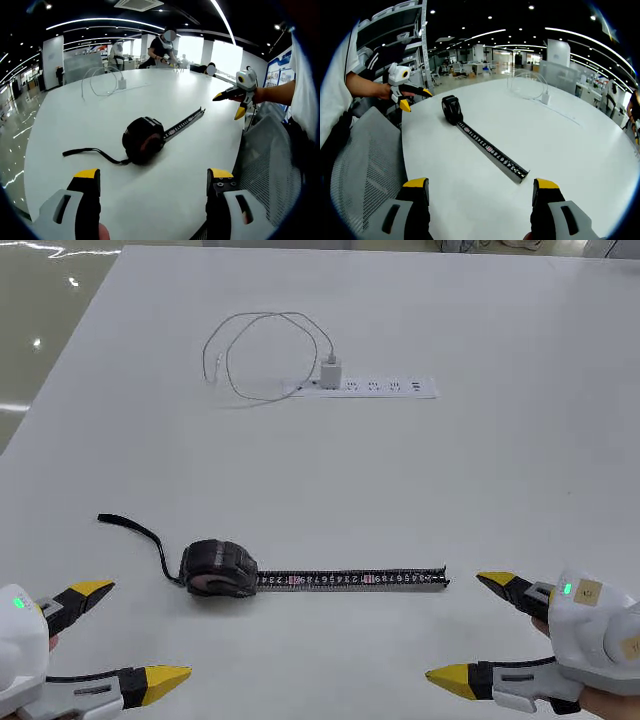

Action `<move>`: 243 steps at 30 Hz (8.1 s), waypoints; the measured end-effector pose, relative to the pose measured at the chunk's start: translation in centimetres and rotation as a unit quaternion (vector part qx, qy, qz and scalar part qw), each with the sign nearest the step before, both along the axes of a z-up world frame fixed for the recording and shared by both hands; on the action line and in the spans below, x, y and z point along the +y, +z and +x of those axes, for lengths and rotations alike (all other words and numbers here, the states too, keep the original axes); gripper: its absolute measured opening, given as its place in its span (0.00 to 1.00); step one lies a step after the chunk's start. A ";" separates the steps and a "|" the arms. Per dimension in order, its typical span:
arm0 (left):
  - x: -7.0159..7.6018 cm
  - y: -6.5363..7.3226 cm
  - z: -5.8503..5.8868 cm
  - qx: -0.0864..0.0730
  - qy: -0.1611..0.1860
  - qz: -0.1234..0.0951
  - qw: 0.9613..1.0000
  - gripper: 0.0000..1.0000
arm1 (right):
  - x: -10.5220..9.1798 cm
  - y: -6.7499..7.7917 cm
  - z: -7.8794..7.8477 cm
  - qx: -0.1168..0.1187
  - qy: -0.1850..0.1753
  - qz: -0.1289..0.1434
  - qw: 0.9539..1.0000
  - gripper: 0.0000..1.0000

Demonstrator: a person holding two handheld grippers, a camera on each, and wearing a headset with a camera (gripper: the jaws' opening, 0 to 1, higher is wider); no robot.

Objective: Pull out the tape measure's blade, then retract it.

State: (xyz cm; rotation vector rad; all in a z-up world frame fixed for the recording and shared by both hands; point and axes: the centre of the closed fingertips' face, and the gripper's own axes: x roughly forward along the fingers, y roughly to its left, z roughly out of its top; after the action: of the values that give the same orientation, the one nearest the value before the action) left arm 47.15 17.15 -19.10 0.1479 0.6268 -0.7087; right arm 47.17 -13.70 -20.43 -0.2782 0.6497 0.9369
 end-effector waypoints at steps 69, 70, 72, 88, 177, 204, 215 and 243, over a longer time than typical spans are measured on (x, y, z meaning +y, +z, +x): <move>0.4 -0.6 -3.4 0.027 0.036 -0.047 0.998 0.96 | -1.5 -0.5 -3.4 0.009 -0.051 0.028 0.998 0.99; 0.4 -0.6 -3.4 0.027 0.037 -0.047 0.998 0.96 | -1.4 -0.4 -3.4 0.009 -0.050 0.028 0.998 0.99; 0.5 -0.6 -3.4 0.028 0.037 -0.047 0.998 0.96 | -1.4 -0.5 -3.5 0.009 -0.049 0.027 0.998 0.99; 0.6 -0.5 -3.4 0.027 0.038 -0.048 0.998 0.96 | -1.5 -0.5 -3.6 0.010 -0.051 0.026 0.998 0.99; -2.4 -0.6 1.0 0.018 0.036 -0.048 0.998 0.94 | -1.3 -0.8 -0.6 0.003 -0.026 0.017 1.000 0.98; -4.2 -1.3 3.9 0.029 0.066 -0.069 0.995 0.90 | -1.8 -1.1 1.1 0.003 -0.026 0.011 1.000 0.98; -5.1 -1.6 4.6 0.034 0.075 -0.079 0.993 0.90 | -2.5 -1.1 2.0 0.001 -0.027 0.007 1.000 0.98; -6.4 -1.7 5.5 0.037 0.095 -0.105 0.989 0.88 | -2.8 -1.4 2.6 0.001 -0.025 0.001 1.000 0.96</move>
State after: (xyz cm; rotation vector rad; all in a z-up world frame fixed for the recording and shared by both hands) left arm 52.66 10.76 -20.83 -0.1318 0.6246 -0.5923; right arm 49.77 -16.51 -21.82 -0.2578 0.6555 0.8907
